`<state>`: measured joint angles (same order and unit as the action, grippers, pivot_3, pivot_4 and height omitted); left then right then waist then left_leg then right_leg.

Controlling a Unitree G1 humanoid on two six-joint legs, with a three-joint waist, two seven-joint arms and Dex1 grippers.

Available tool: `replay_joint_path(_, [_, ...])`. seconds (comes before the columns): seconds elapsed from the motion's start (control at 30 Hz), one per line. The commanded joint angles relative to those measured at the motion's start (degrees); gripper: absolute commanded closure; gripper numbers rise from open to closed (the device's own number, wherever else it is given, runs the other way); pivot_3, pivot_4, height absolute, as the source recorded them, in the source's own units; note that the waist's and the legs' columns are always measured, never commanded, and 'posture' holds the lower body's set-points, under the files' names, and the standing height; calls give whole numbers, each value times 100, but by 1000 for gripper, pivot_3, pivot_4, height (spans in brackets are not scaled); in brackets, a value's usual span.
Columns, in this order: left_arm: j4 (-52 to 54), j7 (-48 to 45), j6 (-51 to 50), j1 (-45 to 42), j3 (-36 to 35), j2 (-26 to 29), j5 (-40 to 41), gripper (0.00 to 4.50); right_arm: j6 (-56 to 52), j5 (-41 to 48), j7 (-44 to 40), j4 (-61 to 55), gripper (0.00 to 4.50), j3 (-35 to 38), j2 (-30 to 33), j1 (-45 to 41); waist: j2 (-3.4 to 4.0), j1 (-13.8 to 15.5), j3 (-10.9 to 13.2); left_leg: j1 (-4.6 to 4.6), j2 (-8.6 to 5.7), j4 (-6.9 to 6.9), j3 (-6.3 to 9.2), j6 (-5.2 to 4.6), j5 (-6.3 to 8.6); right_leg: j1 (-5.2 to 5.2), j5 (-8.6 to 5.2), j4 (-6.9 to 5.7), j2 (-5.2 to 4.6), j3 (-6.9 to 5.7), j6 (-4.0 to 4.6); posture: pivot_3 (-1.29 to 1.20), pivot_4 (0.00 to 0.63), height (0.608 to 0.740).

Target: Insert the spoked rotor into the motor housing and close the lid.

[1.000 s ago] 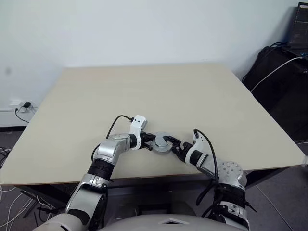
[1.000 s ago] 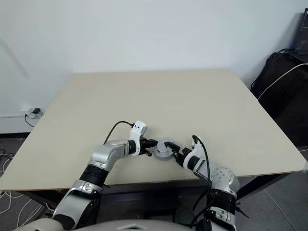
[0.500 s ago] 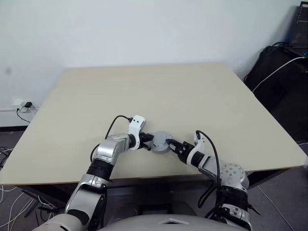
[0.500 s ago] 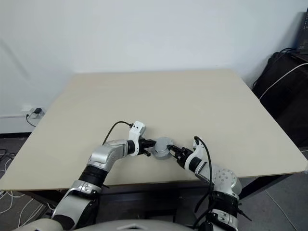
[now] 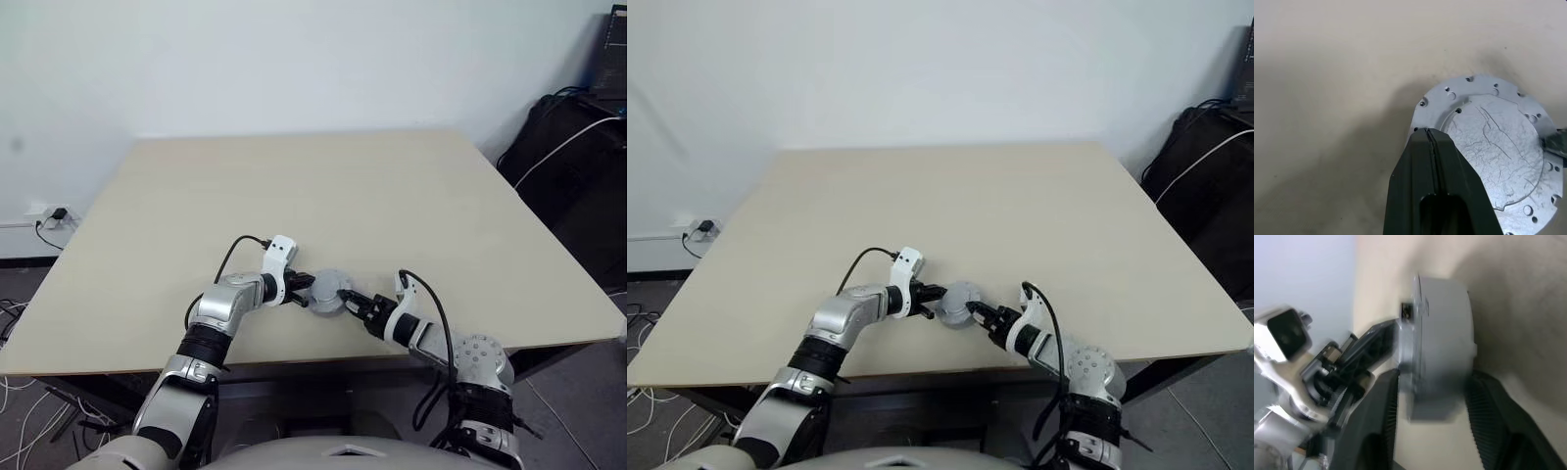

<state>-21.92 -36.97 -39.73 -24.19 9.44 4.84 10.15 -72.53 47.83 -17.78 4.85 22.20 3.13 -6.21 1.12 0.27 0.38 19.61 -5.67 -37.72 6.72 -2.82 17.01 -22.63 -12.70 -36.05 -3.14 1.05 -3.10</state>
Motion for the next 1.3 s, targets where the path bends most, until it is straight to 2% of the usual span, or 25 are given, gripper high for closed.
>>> replay_joint_path(0.03, [26,-145,-131,34,250,-136,60,4467,-68,-28,52,-107,3241,-266,-29,-115,9,7,-6,-2,0,0,0,0,0,3,1,0,0,1,2,0,0,740])
replay_joint_path(0.53, [131,-111,-160,85,227,-141,92,4467,440,-48,624,4,3248,254,-453,-157,7,41,-5,-2,1,-7,-1,12,2,3,-4,-1,2,1,-18,0,0,740])
replay_joint_path(0.9, [222,-70,-105,58,146,-139,123,4467,345,4,632,-19,3248,99,-401,-110,7,43,-5,-1,1,-3,-1,11,3,2,-4,0,1,2,-17,0,0,740])
replay_joint_path(1.03, [560,835,772,120,-744,-461,289,4467,301,101,594,-61,3248,120,-398,-59,-12,46,14,3,1,-2,-1,12,3,-3,-4,1,0,3,-17,0,0,740])
replay_joint_path(1.17, [1031,2314,2772,718,-895,-706,-542,4467,321,270,552,-94,3248,211,-464,-2,-19,10,17,17,10,8,-17,23,6,-14,13,1,0,12,11,0,0,740])
replay_joint_path(1.2, [1106,2468,3019,867,-854,-695,-671,4467,336,340,542,-104,3248,254,-491,10,-17,1,15,22,14,14,-24,27,6,-13,15,1,0,16,15,0,0,740])
replay_joint_path(1.3, [1403,2062,2709,1318,-848,-600,-274,4467,418,568,504,-161,3249,391,-590,44,-13,10,14,23,18,32,-28,31,2,-23,18,0,3,17,30,0,0,740])
